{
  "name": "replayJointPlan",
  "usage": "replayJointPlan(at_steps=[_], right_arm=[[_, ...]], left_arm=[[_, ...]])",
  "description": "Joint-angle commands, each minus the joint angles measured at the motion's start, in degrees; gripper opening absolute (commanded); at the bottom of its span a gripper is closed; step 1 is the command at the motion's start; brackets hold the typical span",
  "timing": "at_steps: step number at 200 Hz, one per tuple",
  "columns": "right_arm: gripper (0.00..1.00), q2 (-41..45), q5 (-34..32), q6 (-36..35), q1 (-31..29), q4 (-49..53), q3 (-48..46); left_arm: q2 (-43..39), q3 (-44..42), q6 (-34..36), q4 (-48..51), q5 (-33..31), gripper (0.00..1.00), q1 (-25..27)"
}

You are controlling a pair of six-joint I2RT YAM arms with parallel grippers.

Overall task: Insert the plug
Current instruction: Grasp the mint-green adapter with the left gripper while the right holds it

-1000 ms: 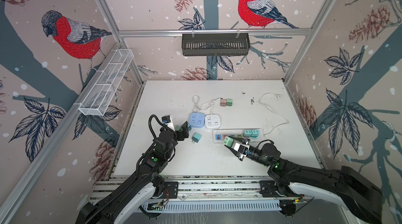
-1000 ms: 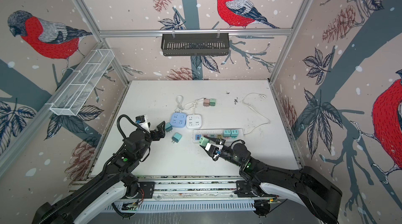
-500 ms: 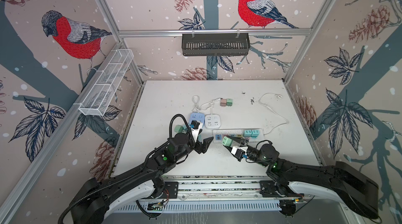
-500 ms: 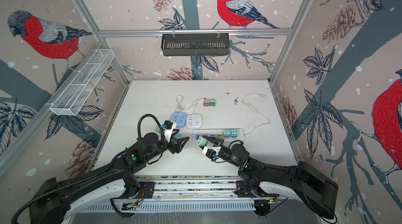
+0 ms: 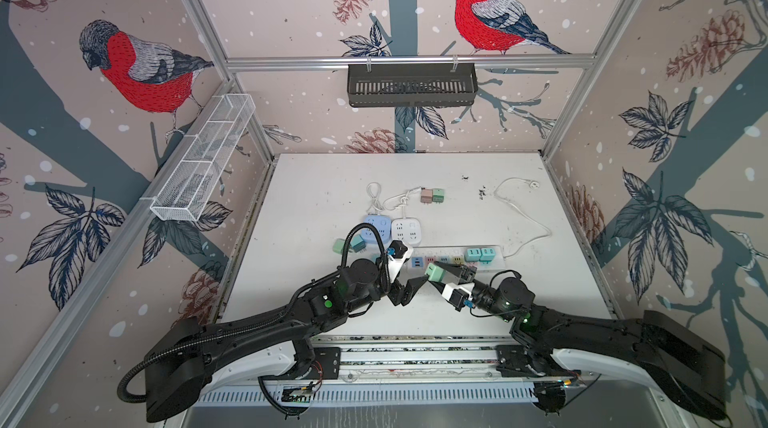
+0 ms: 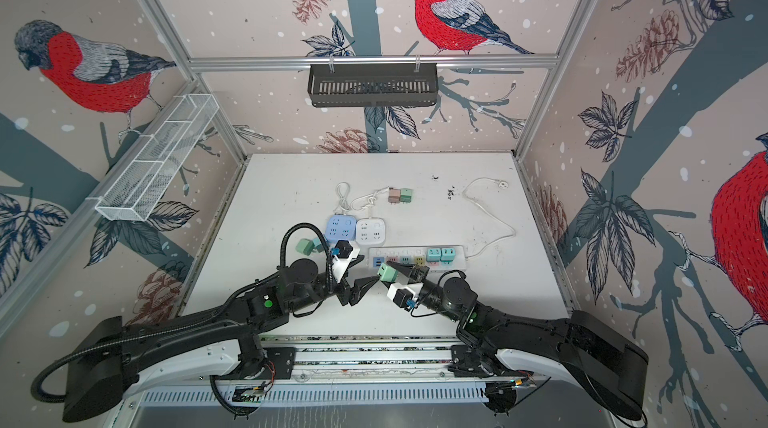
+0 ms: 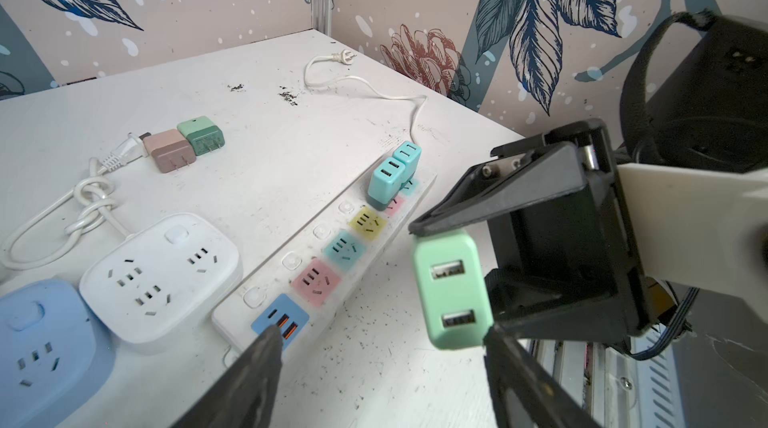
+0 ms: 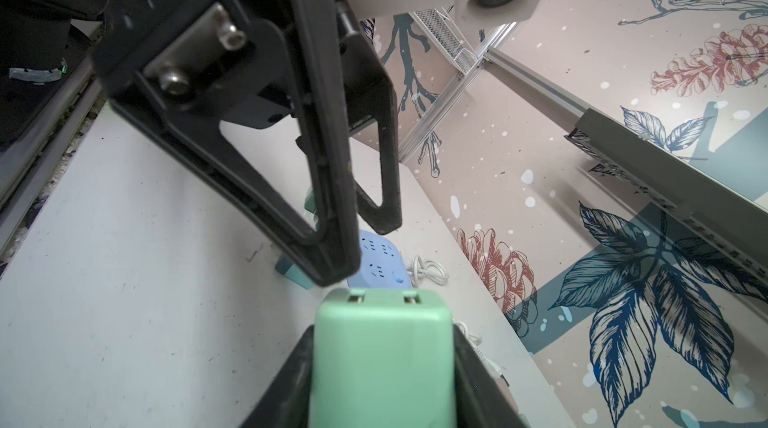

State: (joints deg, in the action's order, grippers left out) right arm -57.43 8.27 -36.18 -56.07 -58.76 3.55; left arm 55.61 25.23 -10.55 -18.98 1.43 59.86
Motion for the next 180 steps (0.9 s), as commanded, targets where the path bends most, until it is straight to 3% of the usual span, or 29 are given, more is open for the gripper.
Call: replayJointPlan(at_steps=[1,60,180], right_arm=[[0.14,-0.48,-0.19,-0.98,-0.55,-1.64,0.24],[0.14,-2.36,-2.57,-2.84,-2.60,-4.80,0.20],[0.12,-5.79,-6.56,-4.58,-5.84,-7.27,1.55]], left_arm=[[-0.13,0.50,0.88,-3.40,1.73,0.77,0.26],[1.82,1.98,1.23,-3.26,4.37,0.76,0.35],[5.10,3.14,1.32,-3.89,6.55,0.62,0.61]])
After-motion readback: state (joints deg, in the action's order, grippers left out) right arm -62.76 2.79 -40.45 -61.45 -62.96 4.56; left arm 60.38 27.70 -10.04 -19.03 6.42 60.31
